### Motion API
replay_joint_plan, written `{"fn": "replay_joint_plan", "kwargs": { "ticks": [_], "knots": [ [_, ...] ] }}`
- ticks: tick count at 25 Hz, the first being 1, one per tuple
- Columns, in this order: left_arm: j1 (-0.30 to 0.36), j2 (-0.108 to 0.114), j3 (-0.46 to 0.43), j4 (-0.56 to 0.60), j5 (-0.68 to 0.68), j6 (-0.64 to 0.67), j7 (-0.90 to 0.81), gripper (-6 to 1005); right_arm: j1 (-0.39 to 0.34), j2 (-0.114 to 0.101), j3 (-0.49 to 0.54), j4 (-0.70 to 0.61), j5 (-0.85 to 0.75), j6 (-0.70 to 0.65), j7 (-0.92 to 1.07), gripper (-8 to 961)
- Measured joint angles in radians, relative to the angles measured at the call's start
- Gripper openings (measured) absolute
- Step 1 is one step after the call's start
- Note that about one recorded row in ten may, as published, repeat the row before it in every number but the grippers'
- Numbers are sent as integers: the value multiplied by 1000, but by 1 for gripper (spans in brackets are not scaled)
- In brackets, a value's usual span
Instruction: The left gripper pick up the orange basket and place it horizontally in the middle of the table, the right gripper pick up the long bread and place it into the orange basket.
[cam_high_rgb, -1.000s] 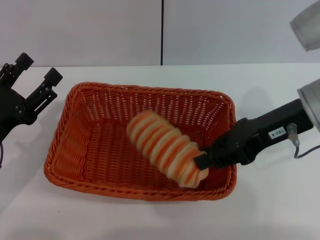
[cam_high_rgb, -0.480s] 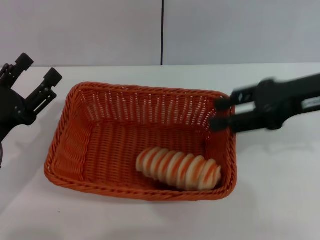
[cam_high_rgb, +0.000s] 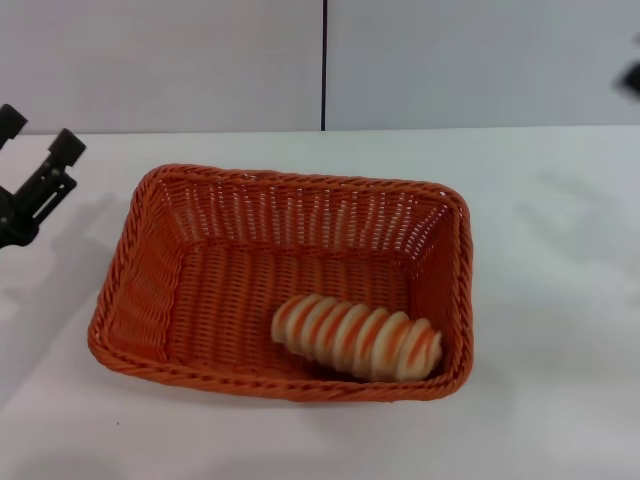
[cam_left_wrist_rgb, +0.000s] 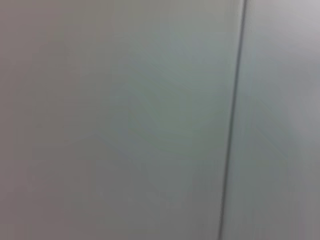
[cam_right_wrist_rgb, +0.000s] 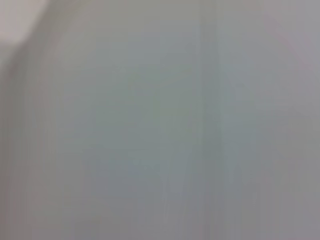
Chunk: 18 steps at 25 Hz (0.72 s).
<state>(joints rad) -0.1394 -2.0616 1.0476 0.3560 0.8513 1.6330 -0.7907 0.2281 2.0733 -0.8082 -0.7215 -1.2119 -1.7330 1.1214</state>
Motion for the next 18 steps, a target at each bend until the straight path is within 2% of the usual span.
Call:
{"fn": "replay_joint_plan", "kwargs": {
  "ticks": [5, 9, 11, 13, 18],
  "knots": [
    [4, 0, -35, -16, 0, -1, 26, 827, 11, 3, 141, 441, 250, -20, -545, 617],
    [5, -1, -100, -67, -1, 0, 81, 827, 37, 7, 168, 663, 416, -68, -814, 616],
    [4, -2, -117, -80, -1, 1, 96, 827, 45, 8, 169, 713, 443, -79, -869, 616],
    [1, -7, -173, -135, -2, 9, 195, 827, 54, 9, 174, 741, 452, -80, -896, 616],
    [-9, -8, -211, -215, -2, 58, 358, 827, 63, 10, 180, 757, 454, -77, -900, 616]
  ]
}}
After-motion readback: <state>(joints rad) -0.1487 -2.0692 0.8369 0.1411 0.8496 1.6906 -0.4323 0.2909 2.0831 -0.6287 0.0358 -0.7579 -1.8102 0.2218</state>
